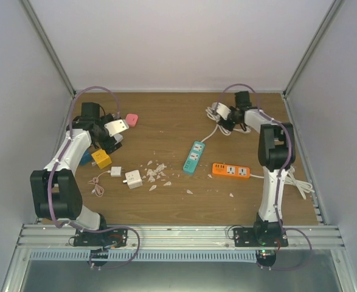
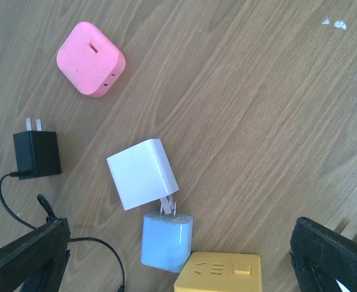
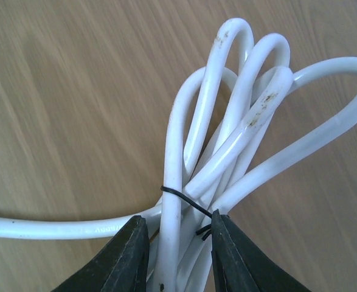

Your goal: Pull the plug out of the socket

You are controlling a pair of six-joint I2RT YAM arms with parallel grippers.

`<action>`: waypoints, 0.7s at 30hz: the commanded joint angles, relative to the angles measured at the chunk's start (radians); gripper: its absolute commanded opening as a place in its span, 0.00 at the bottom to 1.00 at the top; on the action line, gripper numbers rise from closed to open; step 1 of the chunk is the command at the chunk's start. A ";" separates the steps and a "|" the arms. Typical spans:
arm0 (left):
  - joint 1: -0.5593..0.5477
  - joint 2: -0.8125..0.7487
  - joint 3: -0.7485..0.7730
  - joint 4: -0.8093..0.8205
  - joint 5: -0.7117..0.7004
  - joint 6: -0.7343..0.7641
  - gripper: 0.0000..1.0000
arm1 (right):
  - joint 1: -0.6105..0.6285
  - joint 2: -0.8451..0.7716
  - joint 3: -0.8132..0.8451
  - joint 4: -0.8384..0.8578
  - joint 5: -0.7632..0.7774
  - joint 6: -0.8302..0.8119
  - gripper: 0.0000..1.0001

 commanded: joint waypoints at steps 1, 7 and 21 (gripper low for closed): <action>-0.024 -0.002 0.029 0.030 0.011 -0.007 0.99 | -0.146 -0.038 -0.170 -0.101 0.087 -0.068 0.30; -0.041 0.022 0.050 0.030 0.011 -0.017 0.99 | -0.289 -0.133 -0.330 -0.063 0.075 -0.127 0.30; -0.083 0.060 0.113 0.044 0.091 -0.068 0.99 | -0.578 -0.274 -0.519 -0.047 0.057 -0.228 0.30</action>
